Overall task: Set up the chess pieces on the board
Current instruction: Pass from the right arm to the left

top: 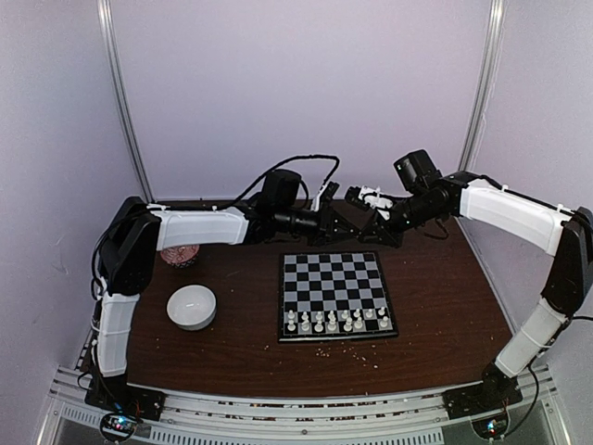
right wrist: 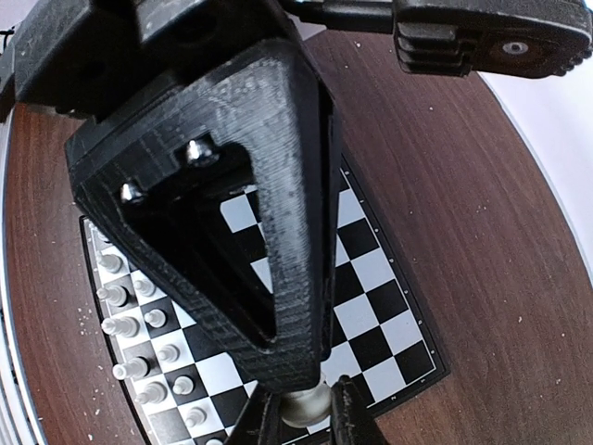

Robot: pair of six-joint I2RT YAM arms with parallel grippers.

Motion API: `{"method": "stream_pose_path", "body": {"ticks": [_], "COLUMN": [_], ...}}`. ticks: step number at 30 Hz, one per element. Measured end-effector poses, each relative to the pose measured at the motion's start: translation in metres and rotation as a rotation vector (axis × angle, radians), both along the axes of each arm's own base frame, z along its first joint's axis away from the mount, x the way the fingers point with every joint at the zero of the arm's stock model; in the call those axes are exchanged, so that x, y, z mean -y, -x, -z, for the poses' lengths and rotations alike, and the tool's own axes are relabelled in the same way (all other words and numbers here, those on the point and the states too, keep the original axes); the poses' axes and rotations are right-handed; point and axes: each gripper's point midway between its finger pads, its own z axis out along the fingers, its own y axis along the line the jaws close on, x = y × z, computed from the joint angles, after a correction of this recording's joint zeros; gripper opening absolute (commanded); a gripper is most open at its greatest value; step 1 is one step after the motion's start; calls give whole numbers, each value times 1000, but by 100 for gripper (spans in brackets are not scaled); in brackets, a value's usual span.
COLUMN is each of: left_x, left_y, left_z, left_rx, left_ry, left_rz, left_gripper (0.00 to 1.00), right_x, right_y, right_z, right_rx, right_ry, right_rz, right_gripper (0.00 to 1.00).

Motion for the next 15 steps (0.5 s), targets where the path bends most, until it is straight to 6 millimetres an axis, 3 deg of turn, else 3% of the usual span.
{"method": "stream_pose_path", "body": {"ticks": [5, 10, 15], "left_x": [1, 0, -1], "left_y": [0, 0, 0], "left_z": [-2, -1, 7], "left_rx": [-1, 31, 109], "left_ry": [10, 5, -62], "left_rz": [2, 9, 21], "left_gripper": [0, 0, 0], "right_x": [0, 8, 46], "right_y": [2, 13, 15], "right_z": [-1, -9, -35], "right_rx": [-2, -34, -82], "right_ry": [-6, -43, -154], "right_rz": [3, 7, 86], "right_gripper": [40, 48, 50]}}
